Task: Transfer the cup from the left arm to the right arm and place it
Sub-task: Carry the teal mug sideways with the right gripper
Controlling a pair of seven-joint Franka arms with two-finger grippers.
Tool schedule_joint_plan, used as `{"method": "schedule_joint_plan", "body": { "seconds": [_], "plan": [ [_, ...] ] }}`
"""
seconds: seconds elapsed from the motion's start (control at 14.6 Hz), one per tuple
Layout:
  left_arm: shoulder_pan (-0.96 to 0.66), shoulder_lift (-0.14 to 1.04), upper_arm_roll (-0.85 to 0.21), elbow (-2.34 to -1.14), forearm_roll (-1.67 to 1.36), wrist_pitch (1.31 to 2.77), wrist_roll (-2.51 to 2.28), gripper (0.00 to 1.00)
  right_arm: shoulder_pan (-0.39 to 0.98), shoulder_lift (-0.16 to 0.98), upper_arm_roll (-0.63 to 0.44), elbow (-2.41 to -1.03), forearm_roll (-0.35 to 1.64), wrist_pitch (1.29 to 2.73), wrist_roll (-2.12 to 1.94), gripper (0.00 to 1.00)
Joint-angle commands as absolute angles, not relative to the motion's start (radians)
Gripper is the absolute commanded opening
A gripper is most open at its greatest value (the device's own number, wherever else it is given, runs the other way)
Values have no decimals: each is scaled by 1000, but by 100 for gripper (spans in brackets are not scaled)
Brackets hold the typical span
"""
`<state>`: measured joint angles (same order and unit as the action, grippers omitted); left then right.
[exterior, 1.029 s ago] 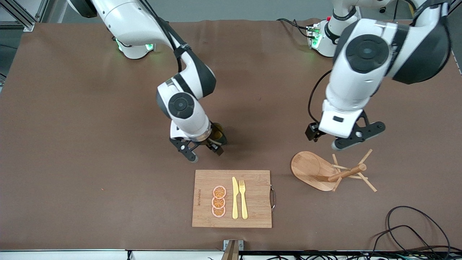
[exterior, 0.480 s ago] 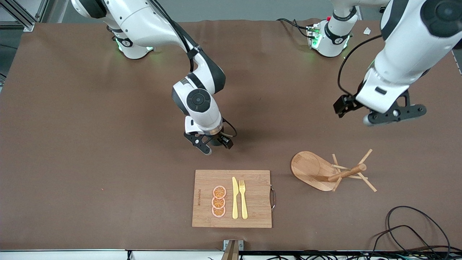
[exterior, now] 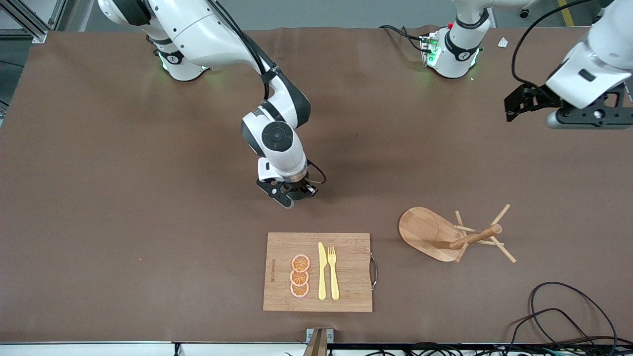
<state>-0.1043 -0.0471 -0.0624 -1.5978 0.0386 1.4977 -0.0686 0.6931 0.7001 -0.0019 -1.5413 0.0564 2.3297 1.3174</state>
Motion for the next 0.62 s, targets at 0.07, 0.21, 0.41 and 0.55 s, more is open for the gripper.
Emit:
{"method": "schedule_joint_plan", "body": {
  "seconds": [0.07, 0.21, 0.41, 0.55],
  "plan": [
    [-110, -57, -63, -1605, 35, 1499, -41, 100, 661, 672, -5, -1551, 46, 2294, 1250, 0],
    [-107, -45, -61, -1571, 37, 1499, -63, 100, 615, 655, -14, -1545, 35, 2238, 1163, 0],
    [-103, -43, -66, -1569, 34, 1499, -54, 100, 548, 624, -58, -1526, 3, 2154, 1037, 1],
    [-101, -43, -69, -1568, 34, 1499, -57, 100, 494, 598, -80, -1531, -3, 2129, 935, 1]
  ]
}}
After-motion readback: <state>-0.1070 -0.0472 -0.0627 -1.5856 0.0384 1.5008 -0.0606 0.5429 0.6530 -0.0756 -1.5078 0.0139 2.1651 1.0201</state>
